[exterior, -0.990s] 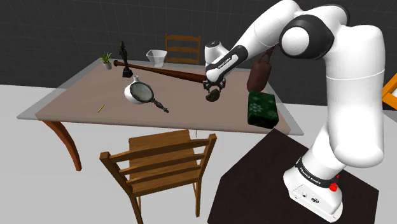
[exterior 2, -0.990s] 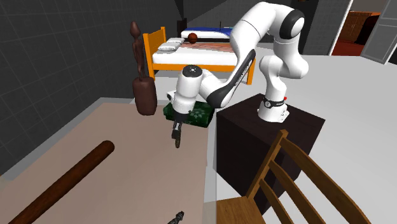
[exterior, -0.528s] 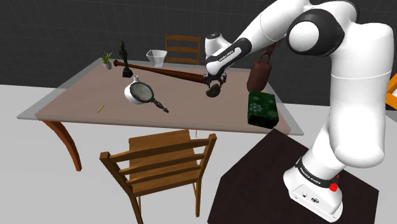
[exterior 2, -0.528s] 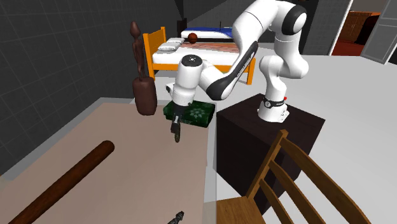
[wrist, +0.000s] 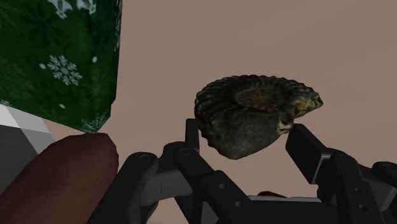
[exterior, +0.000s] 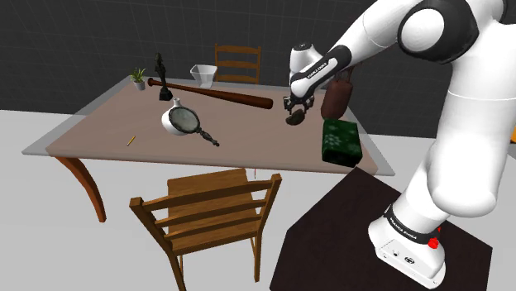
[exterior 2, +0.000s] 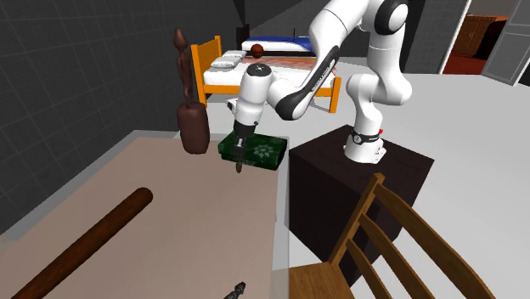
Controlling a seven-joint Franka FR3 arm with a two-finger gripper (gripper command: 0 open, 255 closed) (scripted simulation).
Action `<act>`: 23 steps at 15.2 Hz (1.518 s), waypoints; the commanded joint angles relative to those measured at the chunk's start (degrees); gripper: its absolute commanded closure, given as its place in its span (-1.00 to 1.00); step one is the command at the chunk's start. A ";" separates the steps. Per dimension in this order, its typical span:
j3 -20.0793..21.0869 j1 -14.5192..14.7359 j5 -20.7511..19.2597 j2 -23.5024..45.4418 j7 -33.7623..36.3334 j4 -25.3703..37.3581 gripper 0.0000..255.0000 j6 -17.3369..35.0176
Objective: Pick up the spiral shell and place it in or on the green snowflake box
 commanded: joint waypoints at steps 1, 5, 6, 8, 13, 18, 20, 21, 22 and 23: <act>-1.15 -1.07 -1.00 -2.11 -1.49 -2.92 1.00 1.51; -3.53 -3.54 -2.84 -5.67 -4.83 -7.78 1.00 4.23; -4.14 -4.21 -3.25 -6.47 -5.76 -8.84 1.00 4.87; -5.38 -5.63 -3.97 -7.94 -7.78 -10.76 1.00 6.07; -8.46 -9.56 -4.98 -10.87 -13.82 -14.46 1.00 8.82; -11.76 -14.47 -3.86 -12.65 -22.75 -16.77 1.00 11.52; -11.54 -14.73 -2.83 -11.08 -23.19 -17.12 1.00 13.25; -11.39 -14.89 -2.28 -10.29 -23.44 -17.28 1.00 14.11; -11.20 -15.07 -1.70 -9.49 -23.70 -17.42 1.00 14.97; -10.98 -15.28 -1.11 -8.68 -23.97 -17.56 1.00 15.82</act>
